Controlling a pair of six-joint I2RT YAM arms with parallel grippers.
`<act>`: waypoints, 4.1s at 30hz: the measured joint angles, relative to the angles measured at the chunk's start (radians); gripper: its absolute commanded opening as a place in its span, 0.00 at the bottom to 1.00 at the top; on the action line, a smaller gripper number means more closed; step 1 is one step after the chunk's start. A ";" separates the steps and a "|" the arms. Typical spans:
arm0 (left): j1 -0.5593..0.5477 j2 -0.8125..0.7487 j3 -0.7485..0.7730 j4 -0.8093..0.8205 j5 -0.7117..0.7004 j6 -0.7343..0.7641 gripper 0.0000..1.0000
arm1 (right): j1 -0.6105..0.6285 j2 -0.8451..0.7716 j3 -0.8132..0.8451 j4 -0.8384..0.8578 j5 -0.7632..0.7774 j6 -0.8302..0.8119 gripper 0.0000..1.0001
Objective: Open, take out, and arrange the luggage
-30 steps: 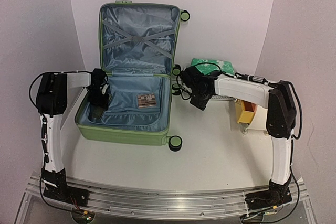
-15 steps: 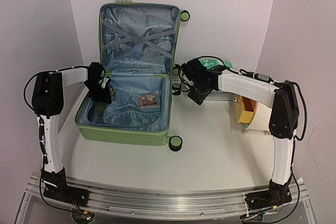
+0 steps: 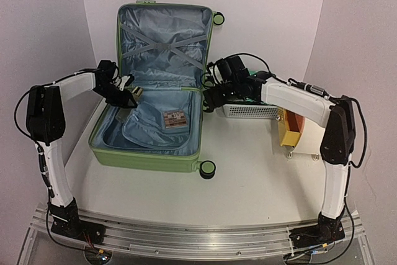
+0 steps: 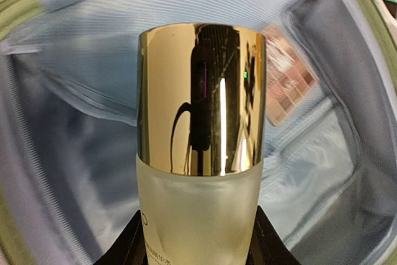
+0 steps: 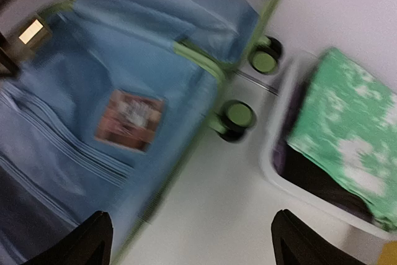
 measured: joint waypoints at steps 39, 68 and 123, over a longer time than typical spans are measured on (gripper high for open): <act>-0.139 -0.033 0.092 -0.105 0.520 0.330 0.11 | 0.108 0.478 0.136 1.190 -0.419 0.964 0.02; -0.158 -0.054 0.269 -0.169 0.462 0.374 1.00 | -0.096 -0.244 0.041 0.067 0.227 0.077 0.00; -0.158 -0.055 0.213 -0.167 0.456 0.380 1.00 | -0.412 -0.053 0.015 -0.533 0.194 0.284 0.11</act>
